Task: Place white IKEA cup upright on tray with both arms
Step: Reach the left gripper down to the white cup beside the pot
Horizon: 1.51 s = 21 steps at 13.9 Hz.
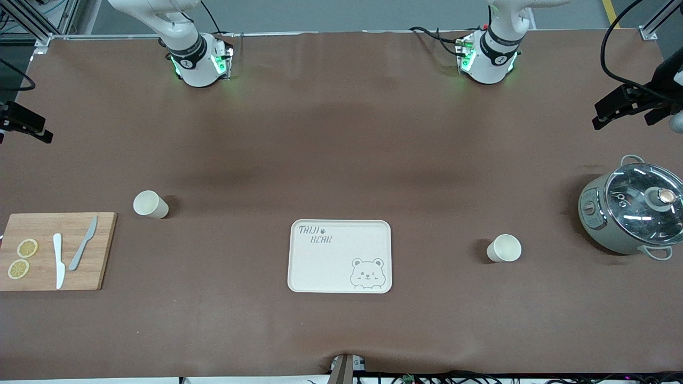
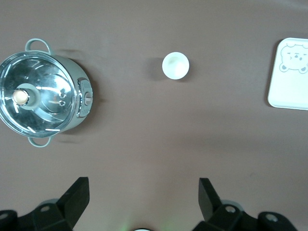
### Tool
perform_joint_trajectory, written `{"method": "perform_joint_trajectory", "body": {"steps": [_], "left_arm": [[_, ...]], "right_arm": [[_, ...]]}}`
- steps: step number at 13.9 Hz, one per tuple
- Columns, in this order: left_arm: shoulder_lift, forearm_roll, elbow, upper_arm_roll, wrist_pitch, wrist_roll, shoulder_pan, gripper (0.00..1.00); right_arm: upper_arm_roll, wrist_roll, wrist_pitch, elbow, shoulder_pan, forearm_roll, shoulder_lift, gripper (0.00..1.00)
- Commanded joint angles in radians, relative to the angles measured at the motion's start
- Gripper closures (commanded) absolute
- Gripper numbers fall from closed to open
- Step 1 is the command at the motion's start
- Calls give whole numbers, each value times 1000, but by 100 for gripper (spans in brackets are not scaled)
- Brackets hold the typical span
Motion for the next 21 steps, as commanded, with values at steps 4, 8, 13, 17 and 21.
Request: {"method": "perform_joint_trajectory", "body": {"steps": [4, 8, 13, 17, 21], "left_arm": [[4, 25, 5, 2, 0, 15, 7, 0], [82, 25, 5, 21, 121, 13, 24, 0], [206, 22, 5, 21, 246, -8, 36, 0], [315, 25, 19, 23, 322, -39, 24, 0], [422, 23, 19, 12, 417, -143, -7, 0]], "right_arm": [[9, 13, 0, 8, -11, -11, 3, 0], [9, 13, 1, 8, -11, -11, 3, 0], [9, 13, 1, 8, -11, -11, 3, 0], [10, -1, 7, 9, -7, -20, 14, 0], [10, -1, 9, 11, -10, -17, 15, 0]]}}
